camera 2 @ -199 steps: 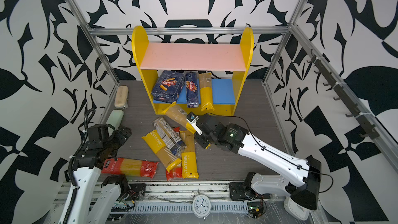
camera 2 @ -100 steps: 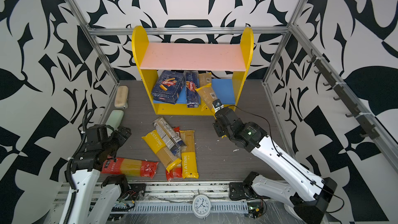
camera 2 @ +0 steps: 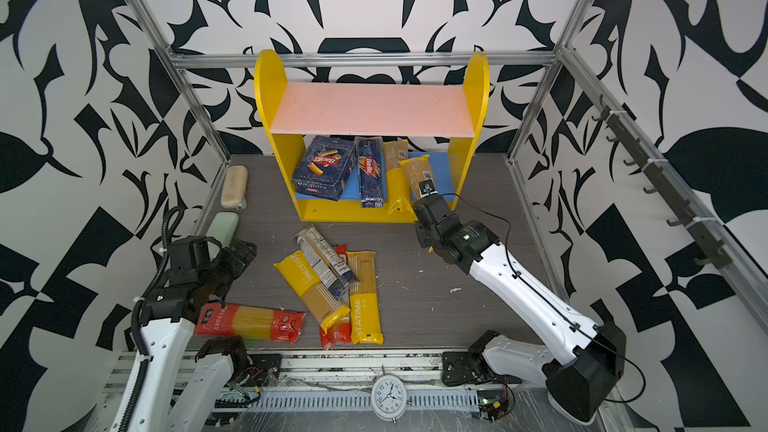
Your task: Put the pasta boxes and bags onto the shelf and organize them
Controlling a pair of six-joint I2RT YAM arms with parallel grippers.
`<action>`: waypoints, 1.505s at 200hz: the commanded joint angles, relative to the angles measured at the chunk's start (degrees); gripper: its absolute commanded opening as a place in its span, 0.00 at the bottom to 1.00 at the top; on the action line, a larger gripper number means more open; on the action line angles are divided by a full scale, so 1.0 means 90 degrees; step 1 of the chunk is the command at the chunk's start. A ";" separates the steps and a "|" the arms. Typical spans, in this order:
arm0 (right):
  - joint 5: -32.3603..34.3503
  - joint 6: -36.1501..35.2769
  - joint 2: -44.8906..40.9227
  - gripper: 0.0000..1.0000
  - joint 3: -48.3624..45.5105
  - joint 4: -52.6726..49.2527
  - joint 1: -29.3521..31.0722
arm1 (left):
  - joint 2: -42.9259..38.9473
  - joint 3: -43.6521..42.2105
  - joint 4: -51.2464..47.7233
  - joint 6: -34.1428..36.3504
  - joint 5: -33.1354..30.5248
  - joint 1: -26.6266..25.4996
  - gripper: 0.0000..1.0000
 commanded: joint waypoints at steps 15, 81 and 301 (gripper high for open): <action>0.0234 0.0166 0.0244 0.00 0.0747 0.1365 -0.0329 | -0.0144 0.0050 0.0179 0.0001 0.0038 0.0027 0.99; -0.0107 0.0188 0.1107 0.00 0.1202 0.1871 -0.0827 | -0.0105 0.0036 0.0497 0.0098 0.0006 0.0027 0.99; -0.0750 0.0276 0.3255 0.00 0.2761 0.2295 -0.1742 | 0.1650 0.1761 0.1261 -0.0308 -0.0481 -0.3533 0.99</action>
